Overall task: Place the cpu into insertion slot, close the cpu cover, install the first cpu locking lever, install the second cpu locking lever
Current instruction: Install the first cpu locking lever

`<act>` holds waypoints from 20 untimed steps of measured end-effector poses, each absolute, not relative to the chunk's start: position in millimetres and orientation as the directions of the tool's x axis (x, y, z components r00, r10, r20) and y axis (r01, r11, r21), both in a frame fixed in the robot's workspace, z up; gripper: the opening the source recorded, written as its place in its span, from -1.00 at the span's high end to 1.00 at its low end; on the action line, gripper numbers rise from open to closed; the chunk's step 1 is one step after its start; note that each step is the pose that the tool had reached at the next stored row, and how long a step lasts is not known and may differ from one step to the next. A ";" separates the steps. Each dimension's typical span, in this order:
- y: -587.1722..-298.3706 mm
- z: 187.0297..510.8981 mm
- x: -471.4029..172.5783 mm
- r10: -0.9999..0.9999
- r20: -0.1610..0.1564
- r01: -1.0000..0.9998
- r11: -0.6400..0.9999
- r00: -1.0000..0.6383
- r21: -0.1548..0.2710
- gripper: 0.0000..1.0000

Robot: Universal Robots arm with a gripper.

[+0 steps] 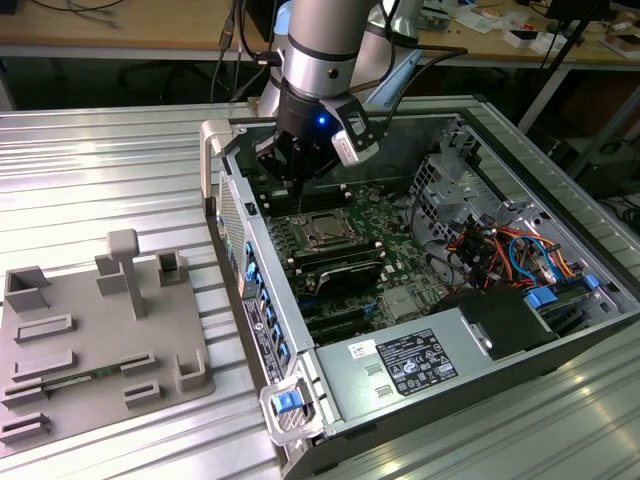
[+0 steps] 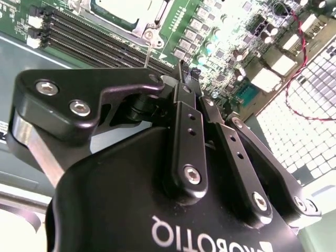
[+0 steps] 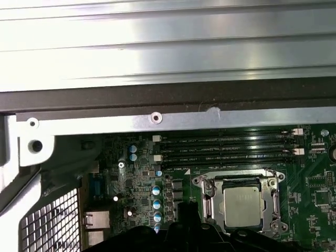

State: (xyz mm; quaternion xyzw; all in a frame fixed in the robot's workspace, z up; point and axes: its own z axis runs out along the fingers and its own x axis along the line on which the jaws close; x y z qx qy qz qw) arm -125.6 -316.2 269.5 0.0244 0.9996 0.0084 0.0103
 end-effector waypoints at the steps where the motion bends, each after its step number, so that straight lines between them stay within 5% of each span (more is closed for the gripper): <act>1: -315.0 269.5 -125.0 0.048 -0.020 0.047 0.999 -0.999 0.017 0.79; 20: -306.7 265.2 -93.8 0.023 -0.018 0.023 1.000 -1.000 0.017 0.79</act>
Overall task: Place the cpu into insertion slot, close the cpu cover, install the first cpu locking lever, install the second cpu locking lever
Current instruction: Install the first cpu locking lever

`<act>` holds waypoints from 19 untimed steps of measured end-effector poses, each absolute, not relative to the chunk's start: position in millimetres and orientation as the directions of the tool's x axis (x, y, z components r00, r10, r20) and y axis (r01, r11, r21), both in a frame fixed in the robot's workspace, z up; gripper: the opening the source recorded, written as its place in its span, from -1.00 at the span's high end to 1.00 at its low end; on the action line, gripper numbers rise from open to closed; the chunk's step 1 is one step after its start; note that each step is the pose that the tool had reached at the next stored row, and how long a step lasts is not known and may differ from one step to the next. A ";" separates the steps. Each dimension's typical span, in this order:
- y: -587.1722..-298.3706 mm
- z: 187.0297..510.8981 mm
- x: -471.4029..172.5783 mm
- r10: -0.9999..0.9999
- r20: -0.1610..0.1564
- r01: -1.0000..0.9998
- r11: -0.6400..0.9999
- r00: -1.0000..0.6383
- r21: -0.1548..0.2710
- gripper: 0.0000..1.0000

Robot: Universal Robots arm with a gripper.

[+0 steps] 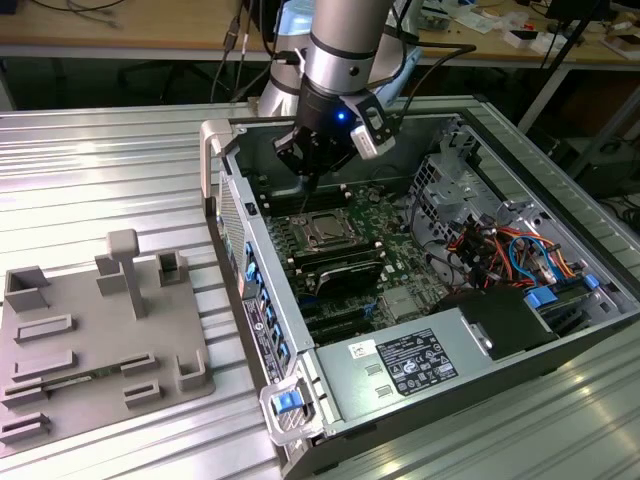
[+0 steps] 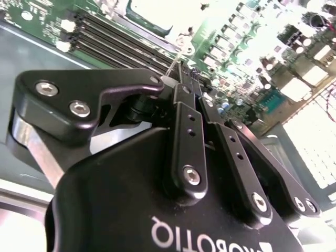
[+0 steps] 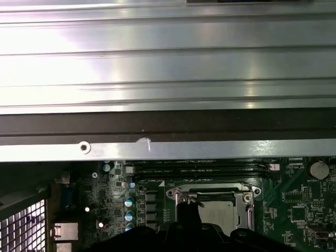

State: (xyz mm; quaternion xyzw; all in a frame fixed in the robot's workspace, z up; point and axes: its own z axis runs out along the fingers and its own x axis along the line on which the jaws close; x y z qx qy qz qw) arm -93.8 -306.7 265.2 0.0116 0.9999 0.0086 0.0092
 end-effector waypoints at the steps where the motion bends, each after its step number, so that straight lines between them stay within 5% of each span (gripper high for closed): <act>1: -306.5 264.8 -91.9 0.023 -0.018 0.022 1.000 -1.000 0.017 0.79; 19: -305.5 259.9 -78.6 0.007 -0.018 0.006 1.000 -1.000 0.017 0.79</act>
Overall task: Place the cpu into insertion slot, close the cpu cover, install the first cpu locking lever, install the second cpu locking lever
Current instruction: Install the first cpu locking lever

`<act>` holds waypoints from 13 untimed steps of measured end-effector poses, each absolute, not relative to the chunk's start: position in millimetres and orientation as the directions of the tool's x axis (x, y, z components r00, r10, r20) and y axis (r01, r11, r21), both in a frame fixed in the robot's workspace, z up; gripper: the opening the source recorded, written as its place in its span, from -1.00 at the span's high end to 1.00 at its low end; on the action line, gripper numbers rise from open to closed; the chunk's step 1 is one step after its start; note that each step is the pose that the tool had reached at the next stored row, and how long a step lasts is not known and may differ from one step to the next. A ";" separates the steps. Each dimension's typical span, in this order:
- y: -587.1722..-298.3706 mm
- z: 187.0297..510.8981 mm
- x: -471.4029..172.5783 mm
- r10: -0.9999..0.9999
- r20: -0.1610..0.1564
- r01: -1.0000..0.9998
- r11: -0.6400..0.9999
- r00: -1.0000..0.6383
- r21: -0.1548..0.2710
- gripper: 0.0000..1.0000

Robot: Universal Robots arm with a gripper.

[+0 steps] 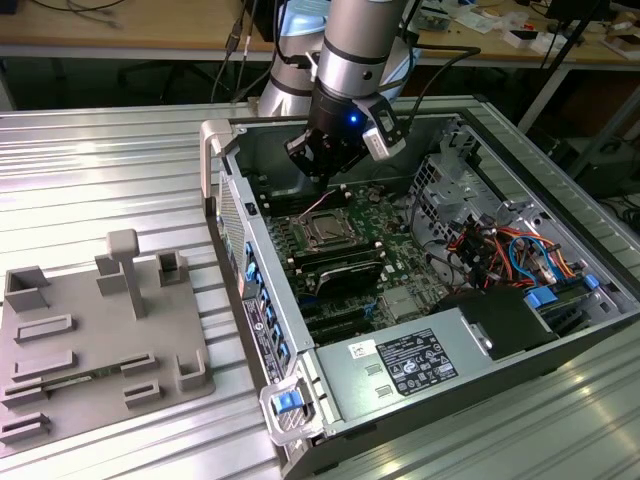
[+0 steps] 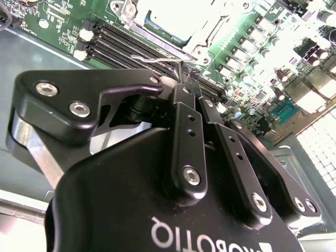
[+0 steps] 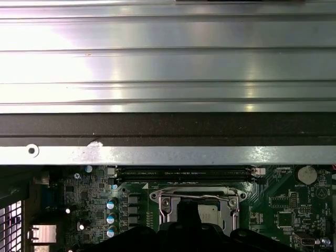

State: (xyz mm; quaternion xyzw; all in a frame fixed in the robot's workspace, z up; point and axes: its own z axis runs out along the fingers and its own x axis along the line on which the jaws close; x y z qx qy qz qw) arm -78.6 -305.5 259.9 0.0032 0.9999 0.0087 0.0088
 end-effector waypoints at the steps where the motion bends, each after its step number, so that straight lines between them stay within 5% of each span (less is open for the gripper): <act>1: -305.6 259.9 -78.6 0.006 -0.017 0.005 1.000 -1.000 0.017 0.79; 13: -305.6 257.3 -75.5 0.004 -0.018 0.004 1.000 -1.000 0.017 0.79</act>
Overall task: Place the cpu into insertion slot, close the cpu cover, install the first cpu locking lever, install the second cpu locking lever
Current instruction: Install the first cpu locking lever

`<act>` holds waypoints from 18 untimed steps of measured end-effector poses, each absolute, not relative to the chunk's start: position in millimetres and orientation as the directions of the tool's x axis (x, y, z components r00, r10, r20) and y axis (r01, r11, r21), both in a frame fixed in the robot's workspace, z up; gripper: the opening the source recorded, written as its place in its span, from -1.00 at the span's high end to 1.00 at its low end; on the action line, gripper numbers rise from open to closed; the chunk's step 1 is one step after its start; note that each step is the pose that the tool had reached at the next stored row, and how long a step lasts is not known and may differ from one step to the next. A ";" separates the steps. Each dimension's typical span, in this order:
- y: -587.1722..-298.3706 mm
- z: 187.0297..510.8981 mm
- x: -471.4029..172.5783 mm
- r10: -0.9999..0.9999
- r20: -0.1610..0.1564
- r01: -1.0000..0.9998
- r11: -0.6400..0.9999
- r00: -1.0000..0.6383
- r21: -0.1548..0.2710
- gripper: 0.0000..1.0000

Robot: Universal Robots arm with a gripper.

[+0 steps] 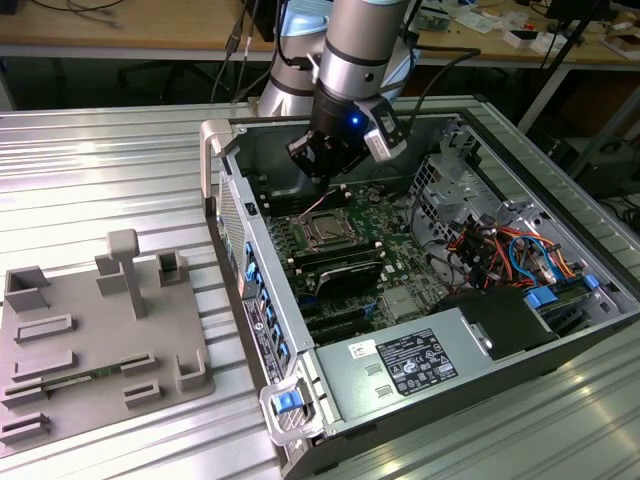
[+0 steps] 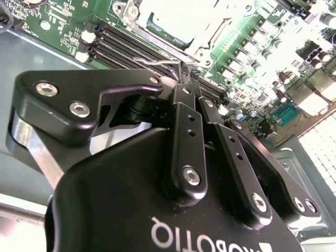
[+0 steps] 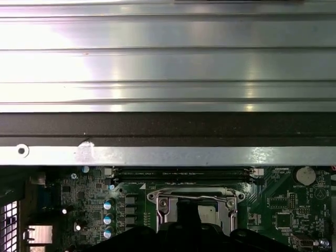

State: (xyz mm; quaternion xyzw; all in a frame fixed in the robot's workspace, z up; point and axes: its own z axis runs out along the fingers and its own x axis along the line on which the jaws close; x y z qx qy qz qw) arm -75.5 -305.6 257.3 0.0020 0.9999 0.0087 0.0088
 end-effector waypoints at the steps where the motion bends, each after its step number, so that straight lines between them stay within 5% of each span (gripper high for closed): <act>1: -305.6 256.2 -75.0 0.004 -0.017 0.004 1.000 -1.000 0.017 0.79; 18: -302.1 245.5 -66.6 -0.049 -0.018 -0.049 0.999 -0.999 0.017 0.79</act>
